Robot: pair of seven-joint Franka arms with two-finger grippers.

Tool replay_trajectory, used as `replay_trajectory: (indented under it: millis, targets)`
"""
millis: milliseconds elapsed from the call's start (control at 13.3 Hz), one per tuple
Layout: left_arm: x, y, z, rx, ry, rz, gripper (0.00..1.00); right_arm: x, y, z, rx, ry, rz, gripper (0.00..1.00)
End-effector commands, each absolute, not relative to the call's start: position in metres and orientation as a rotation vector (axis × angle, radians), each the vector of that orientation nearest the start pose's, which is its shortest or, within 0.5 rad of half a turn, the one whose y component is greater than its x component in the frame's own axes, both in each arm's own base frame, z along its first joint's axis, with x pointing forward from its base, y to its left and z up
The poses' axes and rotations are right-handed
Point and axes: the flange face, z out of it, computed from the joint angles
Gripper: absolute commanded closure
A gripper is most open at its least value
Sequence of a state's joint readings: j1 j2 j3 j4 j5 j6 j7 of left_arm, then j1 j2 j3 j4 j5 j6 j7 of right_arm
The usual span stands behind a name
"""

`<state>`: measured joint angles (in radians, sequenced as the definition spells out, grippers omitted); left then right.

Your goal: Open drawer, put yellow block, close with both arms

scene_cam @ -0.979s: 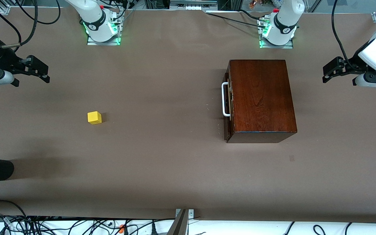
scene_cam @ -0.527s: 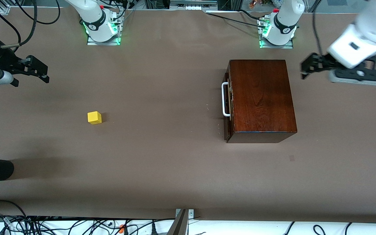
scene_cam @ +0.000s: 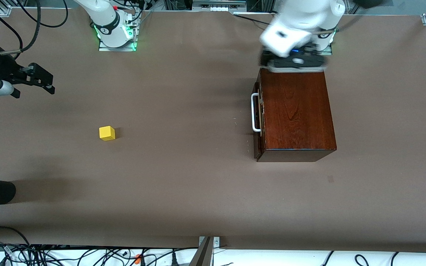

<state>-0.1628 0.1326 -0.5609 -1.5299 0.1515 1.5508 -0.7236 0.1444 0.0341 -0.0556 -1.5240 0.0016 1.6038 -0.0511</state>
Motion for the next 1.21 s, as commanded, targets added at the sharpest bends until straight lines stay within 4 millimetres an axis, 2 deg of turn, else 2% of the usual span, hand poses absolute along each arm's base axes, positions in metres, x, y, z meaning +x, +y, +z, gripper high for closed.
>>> replay_trajectory:
  millis: [0,151,301,527,678,829,1130]
  targets:
    - [0.455,-0.430,0.545,-2.972,0.002,0.001,0.00,0.568,0.051,0.635,-3.135,-0.212,-0.070,0.00]
    - [0.449,-0.461,0.507,-2.918,-0.011,-0.005,0.00,0.568,0.051,0.635,-3.135,-0.212,-0.070,0.00]
    - [0.446,-0.482,0.463,-2.853,0.037,-0.006,0.00,0.568,0.050,0.635,-3.135,-0.210,-0.070,0.00]
    - [0.459,-0.494,0.421,-2.869,0.008,-0.037,0.00,0.568,0.050,0.635,-3.135,-0.210,-0.070,0.00]
    - [0.463,-0.493,0.394,-2.828,-0.038,-0.079,0.00,0.568,0.050,0.635,-3.135,-0.210,-0.070,0.00]
    - [0.467,-0.489,0.378,-2.820,-0.034,-0.075,0.00,0.568,0.049,0.635,-3.136,-0.207,-0.070,0.00]
    - [0.465,-0.468,0.336,-2.740,0.025,-0.082,0.00,0.568,0.047,0.635,-3.136,-0.202,-0.070,0.00]
